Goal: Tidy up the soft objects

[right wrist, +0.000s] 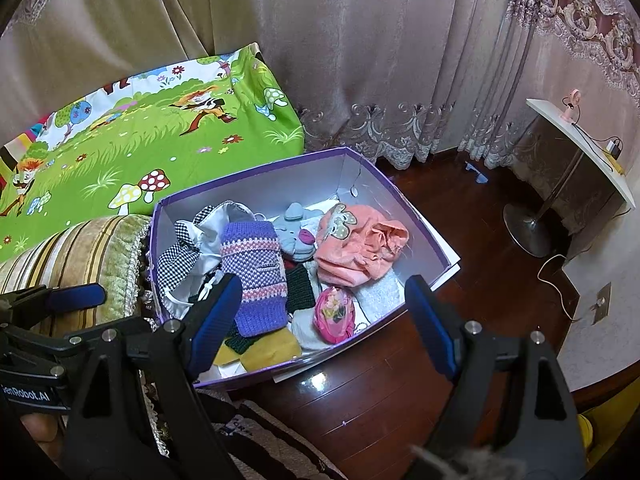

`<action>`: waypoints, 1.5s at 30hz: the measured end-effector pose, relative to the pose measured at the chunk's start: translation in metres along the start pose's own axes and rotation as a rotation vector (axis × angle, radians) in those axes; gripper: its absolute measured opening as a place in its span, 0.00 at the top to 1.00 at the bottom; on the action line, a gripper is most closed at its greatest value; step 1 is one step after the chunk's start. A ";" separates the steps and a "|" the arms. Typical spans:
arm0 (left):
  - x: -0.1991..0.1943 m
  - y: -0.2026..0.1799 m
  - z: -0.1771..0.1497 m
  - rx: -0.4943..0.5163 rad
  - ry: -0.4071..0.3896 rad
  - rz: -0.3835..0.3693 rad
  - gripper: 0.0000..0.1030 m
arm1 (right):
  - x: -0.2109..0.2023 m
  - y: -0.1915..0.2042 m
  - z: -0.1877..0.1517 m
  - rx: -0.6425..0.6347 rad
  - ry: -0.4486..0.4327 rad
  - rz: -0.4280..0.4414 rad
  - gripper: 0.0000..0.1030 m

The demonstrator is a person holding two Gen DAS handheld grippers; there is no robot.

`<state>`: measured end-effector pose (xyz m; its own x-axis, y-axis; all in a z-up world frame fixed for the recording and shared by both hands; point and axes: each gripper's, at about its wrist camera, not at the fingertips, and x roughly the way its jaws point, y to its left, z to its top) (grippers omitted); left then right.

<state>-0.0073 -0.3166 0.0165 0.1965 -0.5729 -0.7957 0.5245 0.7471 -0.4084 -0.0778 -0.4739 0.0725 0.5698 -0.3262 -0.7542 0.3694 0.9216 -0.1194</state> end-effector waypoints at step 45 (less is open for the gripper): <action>0.001 -0.001 0.002 -0.003 0.001 0.001 0.10 | 0.000 0.000 0.001 0.006 0.004 0.005 0.17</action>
<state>-0.0062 -0.3184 0.0165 0.1961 -0.5722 -0.7963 0.5220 0.7484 -0.4092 -0.0770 -0.4742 0.0731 0.5692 -0.3205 -0.7572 0.3705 0.9221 -0.1117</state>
